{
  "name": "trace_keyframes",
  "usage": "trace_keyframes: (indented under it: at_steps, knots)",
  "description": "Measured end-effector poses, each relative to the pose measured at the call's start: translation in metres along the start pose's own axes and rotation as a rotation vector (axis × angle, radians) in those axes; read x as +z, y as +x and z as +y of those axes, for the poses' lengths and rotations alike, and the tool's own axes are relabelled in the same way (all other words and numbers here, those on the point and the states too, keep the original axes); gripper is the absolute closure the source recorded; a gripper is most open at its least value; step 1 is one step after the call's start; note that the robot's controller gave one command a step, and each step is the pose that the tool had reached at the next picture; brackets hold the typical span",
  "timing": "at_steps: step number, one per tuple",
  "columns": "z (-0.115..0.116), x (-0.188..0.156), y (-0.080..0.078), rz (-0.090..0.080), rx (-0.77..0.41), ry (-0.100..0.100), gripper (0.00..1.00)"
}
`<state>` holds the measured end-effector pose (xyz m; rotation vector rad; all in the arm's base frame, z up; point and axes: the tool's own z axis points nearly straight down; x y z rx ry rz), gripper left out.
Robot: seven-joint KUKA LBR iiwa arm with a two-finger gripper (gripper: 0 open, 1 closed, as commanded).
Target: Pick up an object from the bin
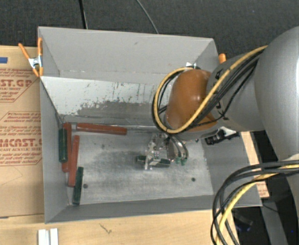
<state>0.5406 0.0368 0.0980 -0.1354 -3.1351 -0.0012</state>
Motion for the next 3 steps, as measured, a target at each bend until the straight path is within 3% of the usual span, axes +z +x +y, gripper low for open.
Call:
trace_keyframes:
  at_steps: [3]
  knots:
    - [0.001,-0.054,-0.001,-0.005,-0.001,-0.001,1.00]
